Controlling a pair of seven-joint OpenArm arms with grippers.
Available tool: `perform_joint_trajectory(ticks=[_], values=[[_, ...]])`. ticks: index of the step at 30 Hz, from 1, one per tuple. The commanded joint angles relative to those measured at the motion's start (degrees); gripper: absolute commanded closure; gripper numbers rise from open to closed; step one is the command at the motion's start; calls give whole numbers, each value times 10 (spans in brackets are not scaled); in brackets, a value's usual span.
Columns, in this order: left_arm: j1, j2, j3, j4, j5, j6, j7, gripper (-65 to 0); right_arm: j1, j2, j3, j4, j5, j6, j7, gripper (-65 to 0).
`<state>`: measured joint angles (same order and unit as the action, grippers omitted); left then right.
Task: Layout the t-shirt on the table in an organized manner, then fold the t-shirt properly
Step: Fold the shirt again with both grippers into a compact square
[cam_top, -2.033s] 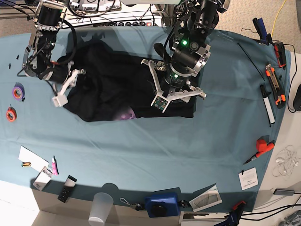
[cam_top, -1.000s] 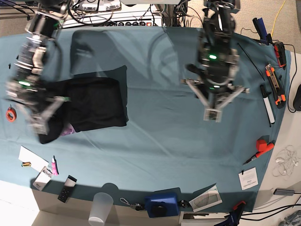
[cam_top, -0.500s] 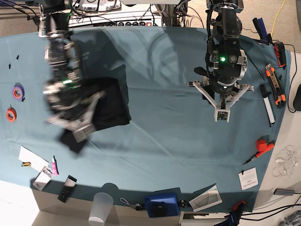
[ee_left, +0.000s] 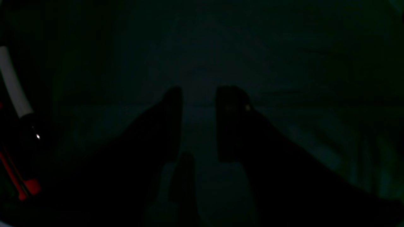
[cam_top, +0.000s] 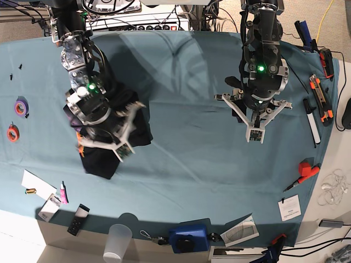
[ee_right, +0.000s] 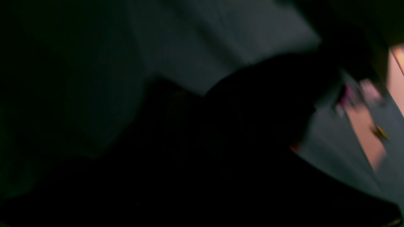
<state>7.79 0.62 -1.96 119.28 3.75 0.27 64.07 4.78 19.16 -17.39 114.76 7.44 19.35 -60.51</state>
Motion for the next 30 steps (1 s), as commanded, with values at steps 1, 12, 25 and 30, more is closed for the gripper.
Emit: perform_joint_trajectory(ticks=[1,12,25,30], values=[[-6,2,0,10,0,-1,-10,-176,11,4,3,9,10,7,15,-181],[-6,2,2,10,-53,-9,-15,-176,11,4,60,8,31,13,26,-181],[-40,5,260,-25,-100,-182,-146,-74,11,8,283,-167,153,44,14,-8],[-91,5,333,-117,-23,-123,-186,-72,11,7,283,-270,172,73,23,-8]])
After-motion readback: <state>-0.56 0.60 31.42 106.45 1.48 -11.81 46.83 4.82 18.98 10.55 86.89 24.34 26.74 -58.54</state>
